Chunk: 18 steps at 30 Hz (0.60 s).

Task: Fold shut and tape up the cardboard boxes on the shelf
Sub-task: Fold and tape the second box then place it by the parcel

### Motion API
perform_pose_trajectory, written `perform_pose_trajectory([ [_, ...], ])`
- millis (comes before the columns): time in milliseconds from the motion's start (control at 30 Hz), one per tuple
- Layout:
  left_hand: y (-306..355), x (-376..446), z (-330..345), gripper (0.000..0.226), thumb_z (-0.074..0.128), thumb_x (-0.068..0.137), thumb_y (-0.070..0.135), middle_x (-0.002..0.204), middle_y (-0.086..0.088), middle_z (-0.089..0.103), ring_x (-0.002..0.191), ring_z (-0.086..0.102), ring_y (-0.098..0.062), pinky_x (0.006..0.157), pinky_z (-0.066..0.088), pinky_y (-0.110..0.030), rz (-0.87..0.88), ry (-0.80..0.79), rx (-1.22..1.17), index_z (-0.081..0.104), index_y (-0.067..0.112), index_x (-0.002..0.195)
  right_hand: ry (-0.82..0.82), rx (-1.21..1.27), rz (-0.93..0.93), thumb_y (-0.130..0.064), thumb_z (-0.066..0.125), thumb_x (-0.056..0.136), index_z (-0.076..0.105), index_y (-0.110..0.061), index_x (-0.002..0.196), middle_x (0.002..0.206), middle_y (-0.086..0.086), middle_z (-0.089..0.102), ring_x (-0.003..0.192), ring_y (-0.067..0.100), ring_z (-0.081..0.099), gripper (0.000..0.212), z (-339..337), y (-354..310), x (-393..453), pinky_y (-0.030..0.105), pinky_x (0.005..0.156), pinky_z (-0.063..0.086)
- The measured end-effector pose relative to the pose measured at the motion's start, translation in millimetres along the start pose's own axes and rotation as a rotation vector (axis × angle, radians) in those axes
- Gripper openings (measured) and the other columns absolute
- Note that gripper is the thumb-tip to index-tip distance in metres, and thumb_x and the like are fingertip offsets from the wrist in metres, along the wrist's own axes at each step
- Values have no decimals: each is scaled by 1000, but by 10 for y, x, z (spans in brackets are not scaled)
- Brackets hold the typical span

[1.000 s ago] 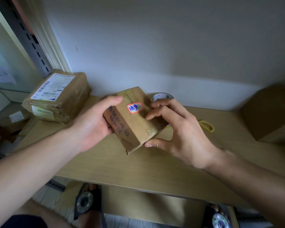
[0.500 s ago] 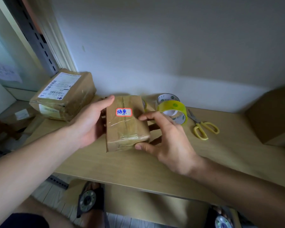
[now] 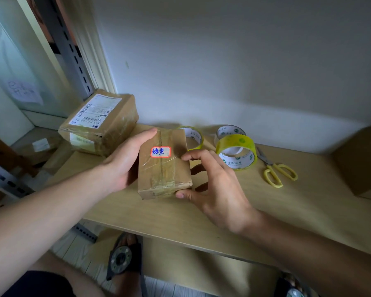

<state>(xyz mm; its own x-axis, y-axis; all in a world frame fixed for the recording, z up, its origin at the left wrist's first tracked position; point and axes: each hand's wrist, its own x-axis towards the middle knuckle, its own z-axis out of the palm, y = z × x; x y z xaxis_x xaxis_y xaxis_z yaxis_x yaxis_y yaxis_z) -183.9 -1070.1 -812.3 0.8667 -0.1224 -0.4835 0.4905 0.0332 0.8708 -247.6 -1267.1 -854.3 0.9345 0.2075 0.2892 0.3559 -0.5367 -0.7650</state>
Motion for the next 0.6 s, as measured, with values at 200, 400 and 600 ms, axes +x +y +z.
perform_pose_trajectory([
  [200,-13,14,-75,45,54,97,58,102,-9,80,86,78,-23,92,54,-40,-12,-19,135,77,22,110,-28,14,7,-32,94,69,53,-35,129,122,-21,47,99,4,59,73,54,17,15,28,70,58],
  [400,-92,78,-164,52,49,98,67,143,5,63,134,56,-17,122,33,-41,60,44,306,62,33,136,-47,27,57,-26,97,65,58,-31,123,121,-17,46,95,1,57,70,207,83,33,28,74,58],
  [600,-94,101,-322,51,34,108,52,149,4,47,126,41,-12,98,24,-23,120,84,758,43,27,151,-41,-1,53,-29,98,65,62,-26,123,123,-11,51,93,-3,57,68,330,77,130,10,77,51],
])
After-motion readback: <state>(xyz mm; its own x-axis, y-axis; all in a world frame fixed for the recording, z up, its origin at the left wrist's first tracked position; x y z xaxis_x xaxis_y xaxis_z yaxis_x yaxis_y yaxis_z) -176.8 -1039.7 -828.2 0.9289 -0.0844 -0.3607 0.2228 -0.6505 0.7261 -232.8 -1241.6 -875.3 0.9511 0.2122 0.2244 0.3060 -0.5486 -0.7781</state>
